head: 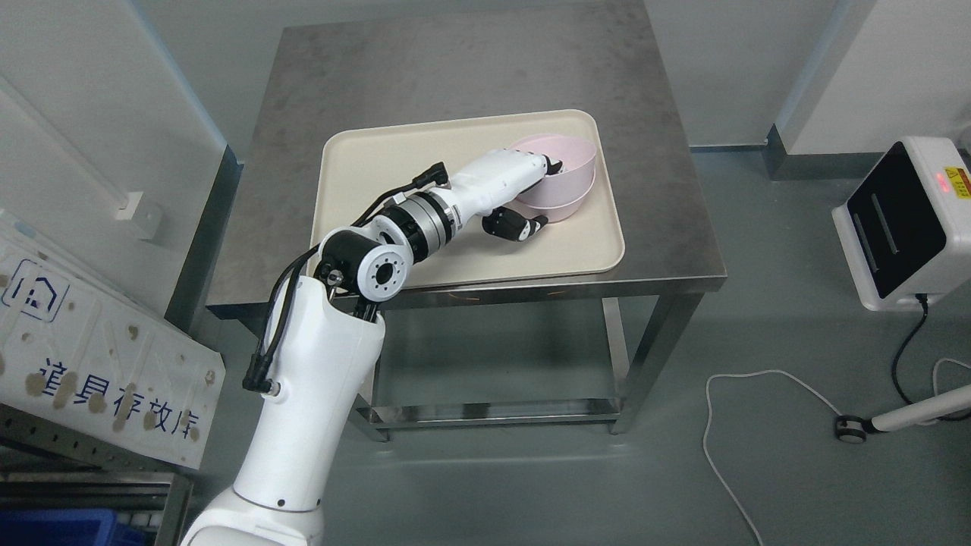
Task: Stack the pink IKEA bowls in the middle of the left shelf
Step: 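Move the left hand around the stacked bowls and grip their side, then lift the stacked pink bowls off the tray with the left hand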
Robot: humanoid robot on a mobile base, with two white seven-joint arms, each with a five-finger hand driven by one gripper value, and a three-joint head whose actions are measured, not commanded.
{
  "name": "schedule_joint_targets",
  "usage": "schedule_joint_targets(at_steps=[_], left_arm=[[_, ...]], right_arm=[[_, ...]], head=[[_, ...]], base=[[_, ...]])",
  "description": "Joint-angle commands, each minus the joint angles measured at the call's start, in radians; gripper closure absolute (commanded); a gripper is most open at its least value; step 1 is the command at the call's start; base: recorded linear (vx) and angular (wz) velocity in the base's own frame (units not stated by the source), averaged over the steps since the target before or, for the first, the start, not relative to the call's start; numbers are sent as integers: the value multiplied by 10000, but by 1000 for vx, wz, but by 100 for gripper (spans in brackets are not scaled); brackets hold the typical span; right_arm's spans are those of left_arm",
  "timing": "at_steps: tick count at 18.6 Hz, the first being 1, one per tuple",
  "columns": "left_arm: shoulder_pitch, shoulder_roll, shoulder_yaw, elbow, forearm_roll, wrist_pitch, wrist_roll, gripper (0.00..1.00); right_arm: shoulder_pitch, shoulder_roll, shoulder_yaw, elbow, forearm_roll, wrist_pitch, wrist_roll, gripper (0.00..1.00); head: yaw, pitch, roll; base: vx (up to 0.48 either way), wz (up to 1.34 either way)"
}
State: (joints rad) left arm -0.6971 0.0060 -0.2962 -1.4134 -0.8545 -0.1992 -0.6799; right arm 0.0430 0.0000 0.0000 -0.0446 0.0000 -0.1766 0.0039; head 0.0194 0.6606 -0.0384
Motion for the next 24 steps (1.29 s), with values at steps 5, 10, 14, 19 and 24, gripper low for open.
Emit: schedule_joint_targets(at_steps=[5, 10, 14, 19, 24], left_arm=[[-70, 115, 1013, 359, 1, -553, 49, 100], [-70, 115, 1305, 298, 107, -646, 95, 100], [-70, 115, 1810, 145, 675, -1152, 96, 100], [-54, 115, 2791, -254, 1273, -1918, -11, 100], [-24, 115, 3452, -515, 1350, -2579, -149, 100]], right_arm=[[0, -175, -107, 1, 77, 2, 7, 0], [0, -175, -107, 1, 77, 2, 7, 0], [0, -175, -107, 1, 77, 2, 7, 0], [0, -175, -107, 1, 77, 2, 7, 0], [0, -175, -107, 1, 77, 2, 7, 0]], head=[[0, 0, 0], [0, 0, 0], [0, 0, 0], [0, 0, 0], [0, 0, 0]], base=[[0, 0], [0, 0], [0, 0], [0, 0], [0, 0]])
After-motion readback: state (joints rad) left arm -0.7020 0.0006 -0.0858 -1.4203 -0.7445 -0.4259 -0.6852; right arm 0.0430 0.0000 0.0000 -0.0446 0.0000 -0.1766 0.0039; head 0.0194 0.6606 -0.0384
